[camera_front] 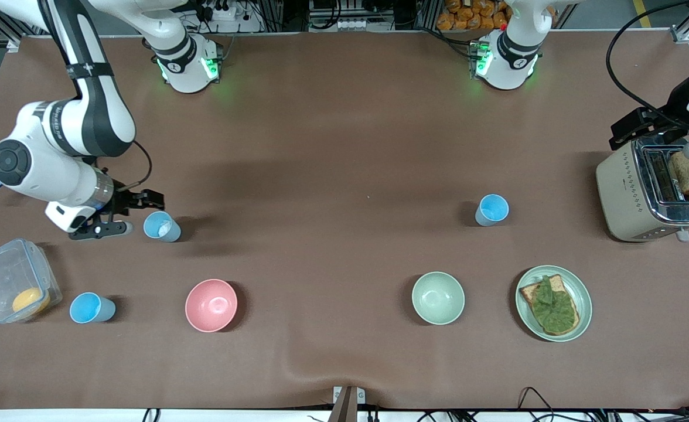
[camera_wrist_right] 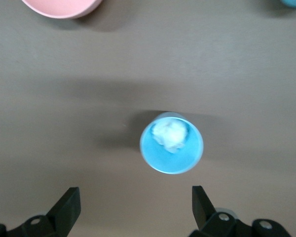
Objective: Stack blue cups with both arms
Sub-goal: 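Lower the right gripper onto the blue cup near the saucepan and grasp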
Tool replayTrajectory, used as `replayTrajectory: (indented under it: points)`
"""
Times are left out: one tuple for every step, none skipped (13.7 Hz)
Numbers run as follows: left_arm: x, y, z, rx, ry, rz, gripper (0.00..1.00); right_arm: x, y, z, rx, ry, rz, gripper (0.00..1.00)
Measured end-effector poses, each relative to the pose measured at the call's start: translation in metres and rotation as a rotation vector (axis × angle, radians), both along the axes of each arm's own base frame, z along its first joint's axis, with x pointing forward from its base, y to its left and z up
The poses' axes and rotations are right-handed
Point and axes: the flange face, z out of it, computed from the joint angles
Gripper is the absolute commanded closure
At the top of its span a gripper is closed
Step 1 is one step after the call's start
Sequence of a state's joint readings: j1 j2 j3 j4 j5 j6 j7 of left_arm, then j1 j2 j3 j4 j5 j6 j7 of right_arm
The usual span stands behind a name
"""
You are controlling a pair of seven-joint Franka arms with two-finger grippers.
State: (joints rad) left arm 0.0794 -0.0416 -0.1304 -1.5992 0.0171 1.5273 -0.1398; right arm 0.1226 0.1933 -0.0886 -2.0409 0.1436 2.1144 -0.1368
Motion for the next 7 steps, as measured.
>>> replayTrajectory:
  points:
    - [0.000,-0.002,0.001,0.000,-0.002,-0.003,0.00,0.002,0.004,-0.011,0.011,-0.009,-0.009,0.00]
    - [-0.001,-0.003,0.002,0.000,-0.003,-0.006,0.00,0.004,0.010,-0.027,0.012,-0.018,-0.010,0.00]
    - [-0.001,-0.004,0.002,0.000,-0.004,-0.007,0.00,0.006,0.015,-0.045,0.006,-0.024,-0.006,0.03]
    - [-0.001,-0.004,0.003,0.000,-0.005,-0.007,0.00,0.008,0.019,-0.064,-0.002,-0.027,-0.003,0.07]
    - [-0.001,-0.004,0.003,0.000,-0.006,-0.007,0.00,0.010,0.020,-0.082,-0.009,-0.028,-0.003,0.12]
    - [-0.001,-0.004,0.003,0.000,-0.006,-0.007,0.00,0.010,0.021,-0.097,-0.015,-0.023,-0.002,0.17]
    - [-0.001,-0.003,0.003,0.000,-0.006,-0.007,0.00,0.010,0.023,-0.108,-0.020,-0.018,0.001,0.23]
